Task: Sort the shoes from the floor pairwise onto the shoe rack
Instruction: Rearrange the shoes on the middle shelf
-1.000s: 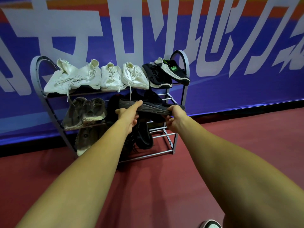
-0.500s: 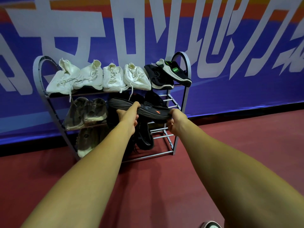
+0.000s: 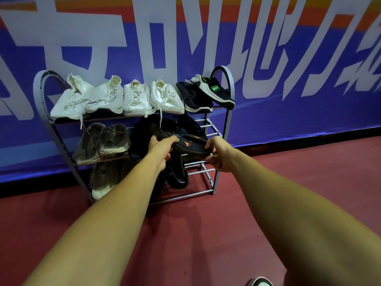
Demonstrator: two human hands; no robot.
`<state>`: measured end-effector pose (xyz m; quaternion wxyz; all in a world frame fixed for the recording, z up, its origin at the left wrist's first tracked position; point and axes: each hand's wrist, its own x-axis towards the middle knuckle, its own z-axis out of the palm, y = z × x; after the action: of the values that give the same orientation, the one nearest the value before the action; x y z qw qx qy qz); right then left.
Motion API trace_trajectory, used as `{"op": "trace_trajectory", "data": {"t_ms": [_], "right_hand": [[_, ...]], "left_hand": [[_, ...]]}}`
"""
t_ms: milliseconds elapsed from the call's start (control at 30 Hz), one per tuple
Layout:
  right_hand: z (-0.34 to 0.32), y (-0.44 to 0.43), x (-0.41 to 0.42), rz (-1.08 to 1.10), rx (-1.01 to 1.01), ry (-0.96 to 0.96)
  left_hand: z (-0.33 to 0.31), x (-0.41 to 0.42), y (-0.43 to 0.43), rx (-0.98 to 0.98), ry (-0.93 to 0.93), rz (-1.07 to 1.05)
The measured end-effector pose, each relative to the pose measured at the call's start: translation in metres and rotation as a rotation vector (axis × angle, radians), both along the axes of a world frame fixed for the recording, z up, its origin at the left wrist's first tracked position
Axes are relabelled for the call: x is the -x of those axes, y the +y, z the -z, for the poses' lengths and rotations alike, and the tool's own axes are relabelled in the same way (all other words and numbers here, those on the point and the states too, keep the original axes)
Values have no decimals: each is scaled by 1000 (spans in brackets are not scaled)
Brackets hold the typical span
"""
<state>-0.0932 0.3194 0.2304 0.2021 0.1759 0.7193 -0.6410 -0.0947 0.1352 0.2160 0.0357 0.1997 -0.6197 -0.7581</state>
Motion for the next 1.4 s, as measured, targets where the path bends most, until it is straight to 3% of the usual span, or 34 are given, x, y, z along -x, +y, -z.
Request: {"op": "trace_trajectory", "data": {"t_ms": [200,467,600,767,1067,1400], "right_hand": [[1,13,2,-105,-162,40],[9,11,2,-238,-144,-37],[11,24,10,-168,-49,-48],[12,33,7,-141,-66,9],[21,41,27,36,-91,217],[35,52,46,81,-43,284]], "left_hand": [[2,5,3,73,26,24],[4,9,17,155,67,66],[6,8,18,341,59,173],[-12,13,29,523,70,339],[-2,19,60,526,34,303],[3,48,80,537,36,302]]}}
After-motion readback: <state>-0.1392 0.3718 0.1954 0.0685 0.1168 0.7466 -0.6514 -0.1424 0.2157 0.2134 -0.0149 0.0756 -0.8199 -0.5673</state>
